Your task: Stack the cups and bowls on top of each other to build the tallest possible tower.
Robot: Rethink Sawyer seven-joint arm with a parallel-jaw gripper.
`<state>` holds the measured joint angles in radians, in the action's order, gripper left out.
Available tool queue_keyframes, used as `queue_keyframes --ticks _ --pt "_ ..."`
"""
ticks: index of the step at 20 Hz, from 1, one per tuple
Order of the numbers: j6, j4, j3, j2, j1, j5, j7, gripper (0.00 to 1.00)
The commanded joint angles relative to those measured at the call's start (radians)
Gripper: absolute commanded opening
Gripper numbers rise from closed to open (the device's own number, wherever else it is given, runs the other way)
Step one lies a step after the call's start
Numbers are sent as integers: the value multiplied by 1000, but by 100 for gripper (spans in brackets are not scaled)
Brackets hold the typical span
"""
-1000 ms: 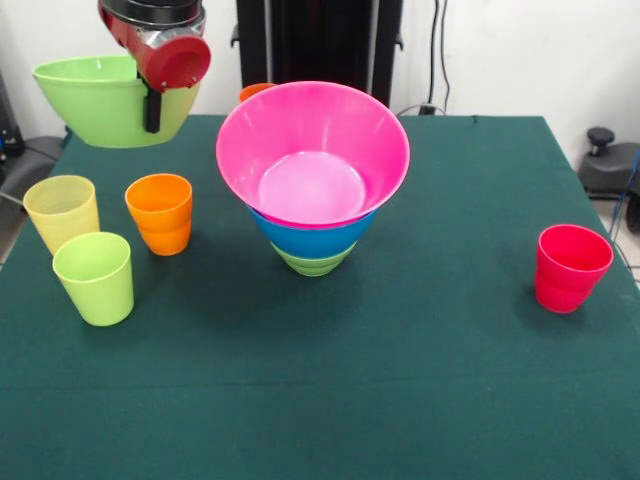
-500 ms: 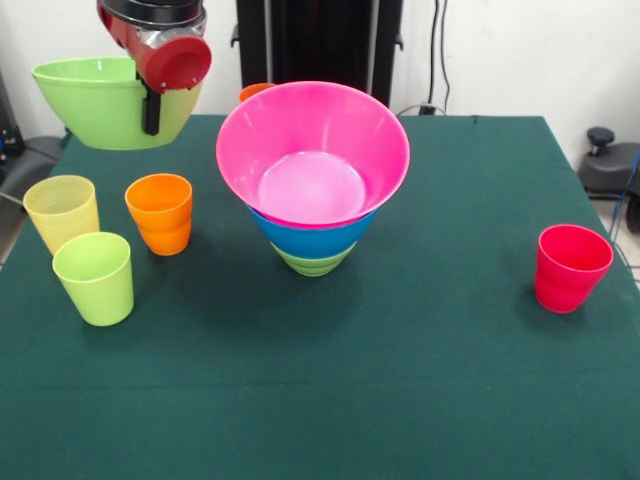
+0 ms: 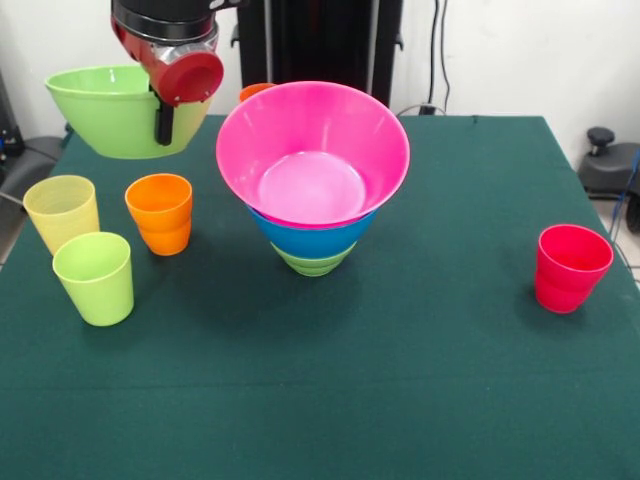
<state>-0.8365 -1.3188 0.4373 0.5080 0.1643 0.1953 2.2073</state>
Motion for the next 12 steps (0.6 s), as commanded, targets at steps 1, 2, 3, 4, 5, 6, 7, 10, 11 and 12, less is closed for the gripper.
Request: queue_keyframes --ticks 1,2,3,4,5,6,7,10,11,12 --pt "-92 24 -43 -22 -26 27 210 0" --pt "-91 25 -41 -23 -29 30 215 0" --pt "-91 22 -41 -24 -31 36 222 0" --pt "-90 25 -38 -26 -33 37 225 0" --pt "-91 26 -37 -28 -35 38 227 0" --pt "-91 28 -36 -29 -36 40 229 0" --pt "-92 29 -34 -30 -38 41 231 0" --pt "-94 34 -29 -36 -46 46 239 0" --pt "-94 35 -27 -37 -47 48 240 0" --pt "-96 37 -25 -39 -50 50 242 0"
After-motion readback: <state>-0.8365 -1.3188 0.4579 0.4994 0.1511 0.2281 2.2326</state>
